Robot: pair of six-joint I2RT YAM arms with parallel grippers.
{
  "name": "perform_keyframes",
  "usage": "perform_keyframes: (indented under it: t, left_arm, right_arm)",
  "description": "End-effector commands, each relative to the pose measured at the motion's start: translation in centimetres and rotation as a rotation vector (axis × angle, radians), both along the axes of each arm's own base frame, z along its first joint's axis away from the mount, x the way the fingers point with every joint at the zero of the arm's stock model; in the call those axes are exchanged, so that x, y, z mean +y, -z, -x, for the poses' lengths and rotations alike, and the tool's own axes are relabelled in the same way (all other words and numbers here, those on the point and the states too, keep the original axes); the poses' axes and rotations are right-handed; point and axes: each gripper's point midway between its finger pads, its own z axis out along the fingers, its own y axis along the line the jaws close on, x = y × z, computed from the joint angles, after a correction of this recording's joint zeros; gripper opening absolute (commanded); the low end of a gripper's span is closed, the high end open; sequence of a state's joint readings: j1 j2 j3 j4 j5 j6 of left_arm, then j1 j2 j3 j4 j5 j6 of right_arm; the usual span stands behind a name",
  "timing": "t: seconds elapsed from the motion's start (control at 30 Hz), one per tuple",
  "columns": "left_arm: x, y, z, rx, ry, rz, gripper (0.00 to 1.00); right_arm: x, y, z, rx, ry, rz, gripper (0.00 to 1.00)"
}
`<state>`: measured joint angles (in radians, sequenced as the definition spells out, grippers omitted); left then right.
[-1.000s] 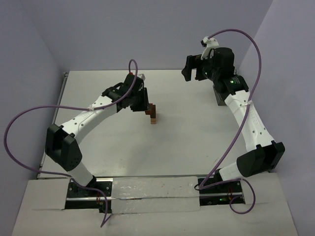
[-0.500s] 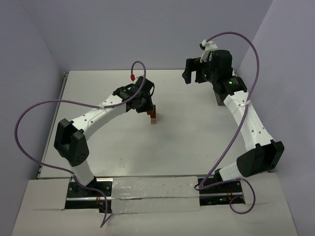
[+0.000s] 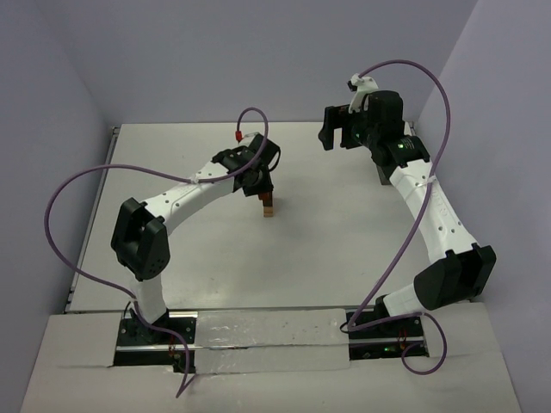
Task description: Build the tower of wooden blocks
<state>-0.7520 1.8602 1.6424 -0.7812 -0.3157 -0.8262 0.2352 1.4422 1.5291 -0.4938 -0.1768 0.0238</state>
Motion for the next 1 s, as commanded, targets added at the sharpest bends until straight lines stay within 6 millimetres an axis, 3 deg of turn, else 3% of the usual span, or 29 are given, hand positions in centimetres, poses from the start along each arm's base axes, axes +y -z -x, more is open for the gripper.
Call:
perform_keyframes:
  t: [0.0, 0.97]
  left_arm:
    - [-0.7, -1.6, -1.3, -0.054, 0.003, -0.001, 0.0]
    - [-2.0, -0.6, -2.3, -0.054, 0.053, -0.03, 0.09]
  right_arm:
    - [-0.2, -1.8, 0.2, -0.065, -0.006, -0.005, 1.0]
    - [-0.5, -2.0, 0.8, -0.07, -0.014, -0.029, 1.0]
